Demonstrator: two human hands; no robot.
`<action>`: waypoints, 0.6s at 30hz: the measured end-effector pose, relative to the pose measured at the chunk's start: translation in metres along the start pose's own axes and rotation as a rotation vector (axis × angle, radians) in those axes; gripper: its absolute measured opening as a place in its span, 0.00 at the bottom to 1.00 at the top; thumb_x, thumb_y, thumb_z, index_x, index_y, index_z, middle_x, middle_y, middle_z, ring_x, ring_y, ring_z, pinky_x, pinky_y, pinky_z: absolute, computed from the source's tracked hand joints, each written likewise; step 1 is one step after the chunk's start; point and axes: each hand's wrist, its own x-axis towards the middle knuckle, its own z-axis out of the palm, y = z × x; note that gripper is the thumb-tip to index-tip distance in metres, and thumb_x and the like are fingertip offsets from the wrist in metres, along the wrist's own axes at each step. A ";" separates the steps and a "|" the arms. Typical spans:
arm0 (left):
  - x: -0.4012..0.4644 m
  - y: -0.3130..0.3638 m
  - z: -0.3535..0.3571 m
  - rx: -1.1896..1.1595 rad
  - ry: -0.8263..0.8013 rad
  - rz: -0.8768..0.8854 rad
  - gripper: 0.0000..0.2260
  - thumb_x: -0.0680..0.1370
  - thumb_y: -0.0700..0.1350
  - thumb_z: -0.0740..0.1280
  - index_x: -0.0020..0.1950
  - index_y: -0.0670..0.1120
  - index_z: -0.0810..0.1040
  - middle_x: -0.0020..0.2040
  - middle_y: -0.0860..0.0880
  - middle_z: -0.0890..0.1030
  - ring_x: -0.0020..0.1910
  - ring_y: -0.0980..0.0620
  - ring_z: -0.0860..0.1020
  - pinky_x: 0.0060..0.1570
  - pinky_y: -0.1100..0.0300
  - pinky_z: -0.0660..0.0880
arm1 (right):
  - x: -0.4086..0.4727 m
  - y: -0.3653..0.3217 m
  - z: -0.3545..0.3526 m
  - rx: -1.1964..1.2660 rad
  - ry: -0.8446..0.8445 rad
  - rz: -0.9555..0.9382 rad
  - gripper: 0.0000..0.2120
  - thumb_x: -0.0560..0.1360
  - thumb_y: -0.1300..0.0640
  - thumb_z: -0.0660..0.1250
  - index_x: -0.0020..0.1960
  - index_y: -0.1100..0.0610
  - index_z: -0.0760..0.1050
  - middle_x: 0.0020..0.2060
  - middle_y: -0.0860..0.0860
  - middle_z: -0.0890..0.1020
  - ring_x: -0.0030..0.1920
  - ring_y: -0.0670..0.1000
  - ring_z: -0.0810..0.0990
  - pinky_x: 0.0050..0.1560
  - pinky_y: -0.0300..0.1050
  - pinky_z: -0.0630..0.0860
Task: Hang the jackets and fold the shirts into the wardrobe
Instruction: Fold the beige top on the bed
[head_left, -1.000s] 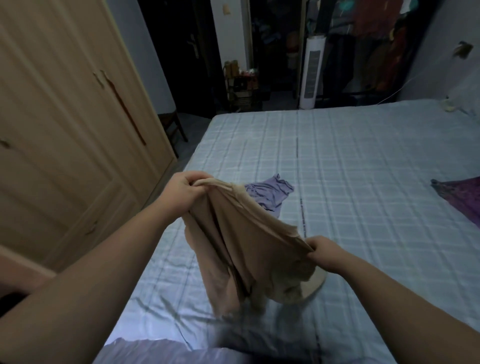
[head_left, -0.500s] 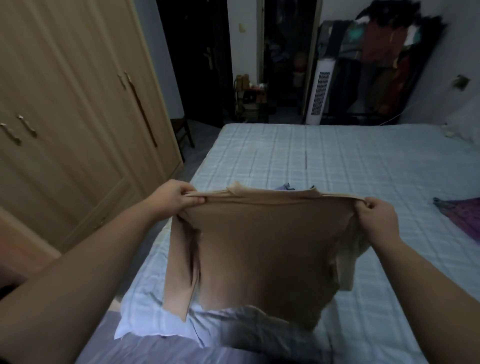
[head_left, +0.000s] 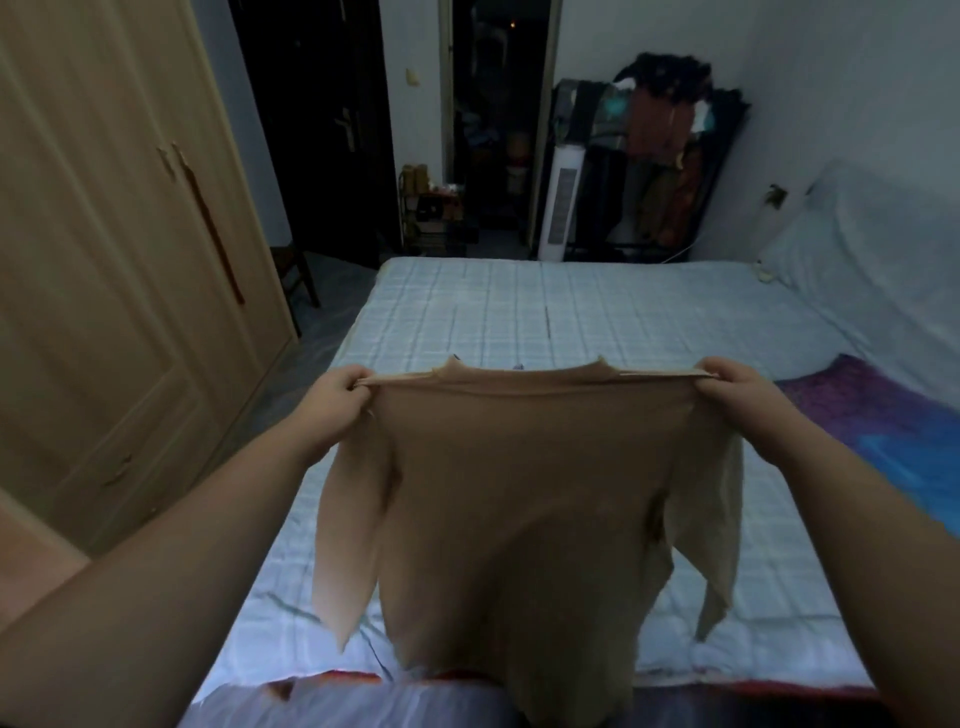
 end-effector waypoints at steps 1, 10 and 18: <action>-0.001 0.006 0.007 -0.028 0.013 0.017 0.09 0.79 0.37 0.61 0.44 0.44 0.79 0.39 0.49 0.78 0.38 0.53 0.74 0.36 0.60 0.69 | -0.005 -0.002 -0.004 -0.015 0.052 -0.021 0.10 0.67 0.51 0.62 0.40 0.57 0.75 0.36 0.56 0.76 0.40 0.54 0.74 0.40 0.48 0.66; 0.021 0.057 0.066 -0.010 -0.022 0.198 0.11 0.79 0.41 0.64 0.37 0.49 0.73 0.33 0.53 0.75 0.32 0.61 0.72 0.31 0.67 0.65 | 0.001 0.034 -0.063 -0.467 0.512 -0.034 0.14 0.77 0.48 0.59 0.39 0.57 0.70 0.38 0.55 0.77 0.42 0.59 0.76 0.41 0.50 0.68; 0.088 0.102 0.179 0.074 -0.041 0.237 0.05 0.79 0.41 0.65 0.43 0.45 0.76 0.35 0.50 0.76 0.34 0.54 0.73 0.35 0.65 0.68 | 0.076 0.116 -0.119 -0.594 0.477 0.054 0.17 0.79 0.45 0.57 0.39 0.57 0.67 0.38 0.58 0.77 0.43 0.62 0.77 0.41 0.52 0.70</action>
